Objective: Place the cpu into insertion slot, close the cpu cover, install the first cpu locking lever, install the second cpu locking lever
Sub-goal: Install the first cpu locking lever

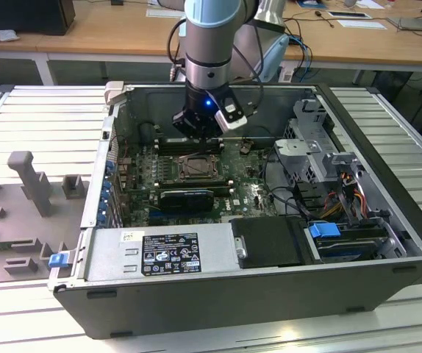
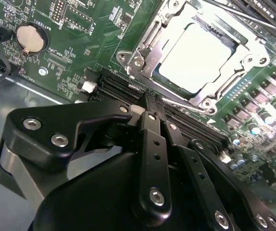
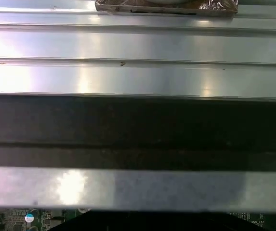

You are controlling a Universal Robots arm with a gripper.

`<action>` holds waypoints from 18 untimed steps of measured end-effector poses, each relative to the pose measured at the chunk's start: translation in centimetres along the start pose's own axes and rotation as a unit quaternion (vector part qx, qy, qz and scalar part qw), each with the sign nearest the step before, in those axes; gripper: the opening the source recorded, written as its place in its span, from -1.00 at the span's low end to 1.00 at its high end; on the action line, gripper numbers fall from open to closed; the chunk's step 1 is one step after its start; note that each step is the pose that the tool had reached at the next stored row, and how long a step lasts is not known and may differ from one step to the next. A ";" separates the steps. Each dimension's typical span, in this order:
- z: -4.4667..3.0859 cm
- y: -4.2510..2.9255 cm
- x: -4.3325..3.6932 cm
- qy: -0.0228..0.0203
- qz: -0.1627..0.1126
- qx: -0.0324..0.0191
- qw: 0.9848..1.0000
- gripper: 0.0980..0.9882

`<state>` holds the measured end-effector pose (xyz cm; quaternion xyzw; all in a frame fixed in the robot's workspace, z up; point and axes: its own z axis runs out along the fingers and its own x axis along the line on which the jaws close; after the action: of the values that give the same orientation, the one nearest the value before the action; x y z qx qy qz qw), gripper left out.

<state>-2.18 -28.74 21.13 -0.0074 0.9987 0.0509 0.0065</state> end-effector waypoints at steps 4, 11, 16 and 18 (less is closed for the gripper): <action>0.40 -0.04 -0.07 0.000 0.000 0.001 1.000 -0.98; 0.74 -0.08 -0.13 0.000 0.000 0.008 1.000 -0.98; 1.02 -0.12 -0.14 0.000 0.000 0.008 1.000 -0.98; 1.04 -0.11 -0.15 0.000 0.000 0.005 1.000 -0.98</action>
<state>-2.02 -28.75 20.09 -0.0074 0.9989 0.0456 0.0067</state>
